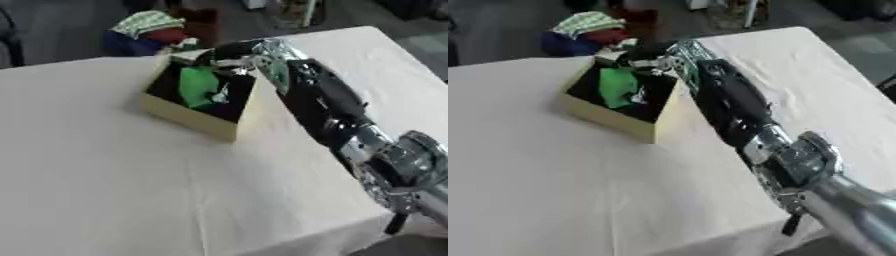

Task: Pick up objects on the table and place them in the box.

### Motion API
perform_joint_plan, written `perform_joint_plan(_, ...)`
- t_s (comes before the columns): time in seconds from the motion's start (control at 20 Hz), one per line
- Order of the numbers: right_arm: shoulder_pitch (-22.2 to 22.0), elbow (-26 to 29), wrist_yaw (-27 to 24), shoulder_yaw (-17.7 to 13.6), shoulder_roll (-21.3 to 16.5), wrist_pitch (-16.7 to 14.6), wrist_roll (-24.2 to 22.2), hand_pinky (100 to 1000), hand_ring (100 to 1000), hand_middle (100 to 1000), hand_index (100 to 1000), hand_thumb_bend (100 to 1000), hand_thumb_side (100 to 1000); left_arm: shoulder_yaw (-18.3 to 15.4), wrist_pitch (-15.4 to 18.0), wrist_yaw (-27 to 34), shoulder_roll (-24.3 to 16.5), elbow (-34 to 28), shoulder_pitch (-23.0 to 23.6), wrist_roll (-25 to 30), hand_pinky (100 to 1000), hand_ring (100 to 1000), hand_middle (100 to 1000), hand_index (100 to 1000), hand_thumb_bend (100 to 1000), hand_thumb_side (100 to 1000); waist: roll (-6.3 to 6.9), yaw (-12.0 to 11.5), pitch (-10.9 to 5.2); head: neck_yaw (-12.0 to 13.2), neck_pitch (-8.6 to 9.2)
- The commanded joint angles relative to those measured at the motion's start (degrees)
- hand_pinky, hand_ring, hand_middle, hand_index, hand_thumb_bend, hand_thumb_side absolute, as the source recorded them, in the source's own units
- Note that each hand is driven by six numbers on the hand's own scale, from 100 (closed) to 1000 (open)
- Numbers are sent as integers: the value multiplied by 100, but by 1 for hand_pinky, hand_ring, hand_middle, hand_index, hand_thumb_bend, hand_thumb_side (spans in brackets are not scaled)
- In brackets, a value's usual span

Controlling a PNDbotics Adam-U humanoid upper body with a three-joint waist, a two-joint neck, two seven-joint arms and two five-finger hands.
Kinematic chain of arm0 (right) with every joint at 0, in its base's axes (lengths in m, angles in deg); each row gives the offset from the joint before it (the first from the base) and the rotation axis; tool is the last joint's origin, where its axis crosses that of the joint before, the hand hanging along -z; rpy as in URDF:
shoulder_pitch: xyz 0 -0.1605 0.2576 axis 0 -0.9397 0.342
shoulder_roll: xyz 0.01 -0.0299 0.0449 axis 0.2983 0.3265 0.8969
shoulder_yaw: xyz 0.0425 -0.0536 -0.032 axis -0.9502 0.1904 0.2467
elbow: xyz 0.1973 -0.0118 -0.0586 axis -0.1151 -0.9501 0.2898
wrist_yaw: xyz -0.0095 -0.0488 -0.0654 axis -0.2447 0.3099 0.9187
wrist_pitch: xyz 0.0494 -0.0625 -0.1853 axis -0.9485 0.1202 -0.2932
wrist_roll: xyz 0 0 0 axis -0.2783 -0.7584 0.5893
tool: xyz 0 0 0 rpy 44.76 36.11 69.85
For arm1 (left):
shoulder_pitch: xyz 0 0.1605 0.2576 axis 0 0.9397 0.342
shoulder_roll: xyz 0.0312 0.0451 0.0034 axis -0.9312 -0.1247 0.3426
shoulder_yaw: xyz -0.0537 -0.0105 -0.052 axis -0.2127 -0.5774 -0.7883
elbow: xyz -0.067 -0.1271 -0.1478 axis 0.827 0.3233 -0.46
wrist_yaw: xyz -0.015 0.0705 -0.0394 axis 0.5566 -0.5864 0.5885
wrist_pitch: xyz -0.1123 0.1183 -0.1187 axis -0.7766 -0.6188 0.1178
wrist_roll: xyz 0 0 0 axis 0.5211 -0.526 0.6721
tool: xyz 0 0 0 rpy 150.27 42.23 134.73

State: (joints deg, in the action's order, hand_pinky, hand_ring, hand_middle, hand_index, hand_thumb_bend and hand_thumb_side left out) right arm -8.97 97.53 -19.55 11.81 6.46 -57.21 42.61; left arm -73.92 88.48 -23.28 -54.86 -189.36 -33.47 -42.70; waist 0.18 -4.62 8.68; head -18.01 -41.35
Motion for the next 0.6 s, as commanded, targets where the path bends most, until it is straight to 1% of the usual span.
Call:
perform_joint_plan(0.05, 162, 171, 290, -56, -174, -6, 242, 865, 965, 1000, 1000, 299, 586, -16, 1, 2, -66, -112, -66, 1, 720, 559, 542, 817, 100, 758, 1, 4, -92, 16, -50)
perform_joint_plan(0.2, 159, 144, 446, -83, -207, -66, 415, 867, 971, 1000, 1000, 298, 598, -21, -4, -2, -70, -112, -55, -1, 720, 559, 542, 817, 100, 757, -3, 3, -97, 24, -54)
perform_joint_plan(0.3, 152, 162, 406, -136, -266, -98, 527, 865, 978, 1000, 1000, 266, 572, -28, 1, -1, -67, -112, -56, -11, 720, 558, 542, 817, 100, 757, 0, 8, -96, 38, -45)
perform_joint_plan(0.35, 144, 189, 323, -177, -307, -111, 585, 861, 986, 1000, 1000, 226, 548, -28, 0, -1, -66, -112, -50, -11, 720, 558, 542, 817, 100, 757, 4, 20, -98, 46, -41)
perform_joint_plan(0.4, 132, 225, 193, -217, -358, -127, 637, 859, 989, 1000, 1000, 210, 535, -28, -1, -3, -70, -112, -45, -10, 720, 558, 542, 817, 100, 757, 5, 25, -100, 51, -36)
perform_joint_plan(0.45, 118, 267, 45, -247, -409, -140, 670, 853, 997, 1000, 1000, 175, 514, -29, 0, -5, -73, -112, -42, -10, 720, 558, 542, 817, 100, 756, 4, 25, -101, 52, -33)
perform_joint_plan(0.5, 93, 348, -191, -307, -491, -159, 727, 850, 1000, 1000, 1000, 164, 505, -39, -1, -8, -73, -112, -37, -18, 720, 558, 542, 817, 100, 757, 1, 25, -103, 64, -31)
perform_joint_plan(0.6, 32, 561, -699, -376, -670, -185, 797, 842, 999, 1000, 1000, 173, 418, -47, 0, -11, -75, -112, -31, -28, 720, 558, 542, 817, 100, 757, 1, 44, -103, 90, -31)
